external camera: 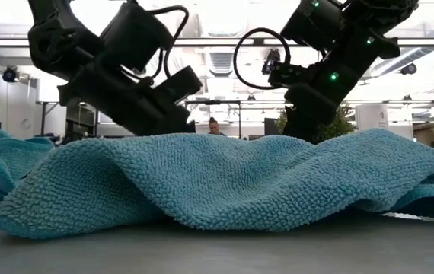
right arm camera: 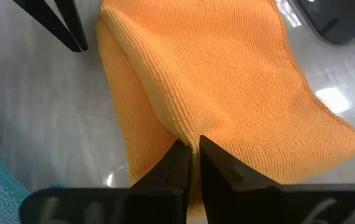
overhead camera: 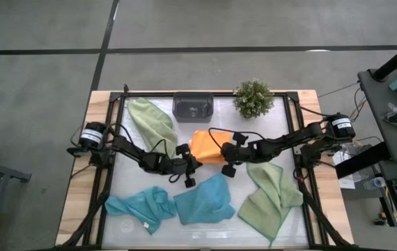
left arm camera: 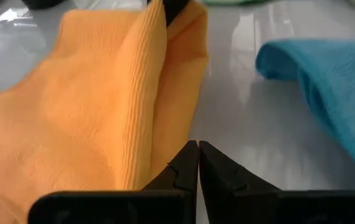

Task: Fold microfiber towels
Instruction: Fold the orange microfiber towel

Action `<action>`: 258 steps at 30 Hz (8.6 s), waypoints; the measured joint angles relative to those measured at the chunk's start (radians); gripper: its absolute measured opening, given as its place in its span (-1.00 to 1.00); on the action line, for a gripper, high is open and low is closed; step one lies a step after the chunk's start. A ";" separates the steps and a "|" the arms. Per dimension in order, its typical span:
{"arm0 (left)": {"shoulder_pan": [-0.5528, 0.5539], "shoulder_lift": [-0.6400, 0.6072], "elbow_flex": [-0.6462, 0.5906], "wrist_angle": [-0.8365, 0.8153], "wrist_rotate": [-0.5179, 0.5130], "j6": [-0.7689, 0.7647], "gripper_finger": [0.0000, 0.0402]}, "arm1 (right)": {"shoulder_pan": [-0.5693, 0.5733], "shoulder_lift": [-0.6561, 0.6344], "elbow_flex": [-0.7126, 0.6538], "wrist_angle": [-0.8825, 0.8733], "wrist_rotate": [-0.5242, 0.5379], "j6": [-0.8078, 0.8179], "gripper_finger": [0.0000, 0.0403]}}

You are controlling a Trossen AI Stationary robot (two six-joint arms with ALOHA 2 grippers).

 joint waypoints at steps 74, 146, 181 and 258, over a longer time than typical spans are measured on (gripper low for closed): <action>0.029 -0.073 -0.001 -0.209 -0.062 0.024 -1.00 | 0.005 0.127 0.028 0.012 -0.187 -0.071 -0.96; 0.243 -0.084 0.127 -0.294 -0.017 0.057 -1.00 | -0.127 -0.192 -0.373 0.403 0.065 -0.049 -0.96; 0.127 -0.099 0.023 -0.159 0.176 0.060 -1.00 | -0.153 -0.252 -0.306 0.223 -0.219 0.389 -0.41; 0.124 -0.080 -0.004 -0.120 0.198 -0.048 -1.00 | -0.054 0.020 -0.412 0.776 -0.281 -0.082 -0.96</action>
